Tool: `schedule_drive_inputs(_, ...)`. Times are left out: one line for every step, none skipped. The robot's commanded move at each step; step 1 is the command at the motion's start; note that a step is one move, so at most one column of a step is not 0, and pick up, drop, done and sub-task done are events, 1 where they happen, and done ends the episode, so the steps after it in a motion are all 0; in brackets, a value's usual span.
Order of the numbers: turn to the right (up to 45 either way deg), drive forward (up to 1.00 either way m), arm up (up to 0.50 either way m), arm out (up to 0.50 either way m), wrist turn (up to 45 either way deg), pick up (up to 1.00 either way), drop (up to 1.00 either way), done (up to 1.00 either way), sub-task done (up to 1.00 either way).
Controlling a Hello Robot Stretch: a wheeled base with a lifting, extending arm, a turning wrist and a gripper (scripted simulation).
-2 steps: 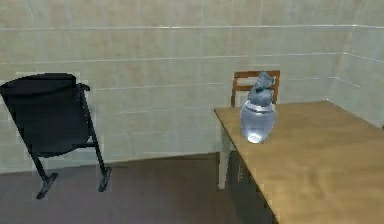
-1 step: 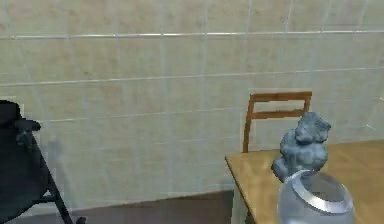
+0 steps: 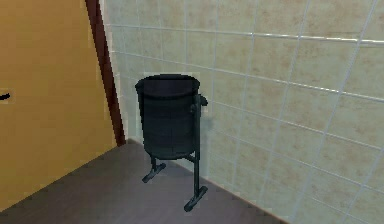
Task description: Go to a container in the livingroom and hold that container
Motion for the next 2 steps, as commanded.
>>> schedule_drive_inputs(0.0,0.0,0.5,0.0,0.0,0.0,0.0,0.0,0.0)
schedule_drive_inputs(0.0,0.0,0.38,0.0,0.0,0.0,0.0,0.0,0.0)
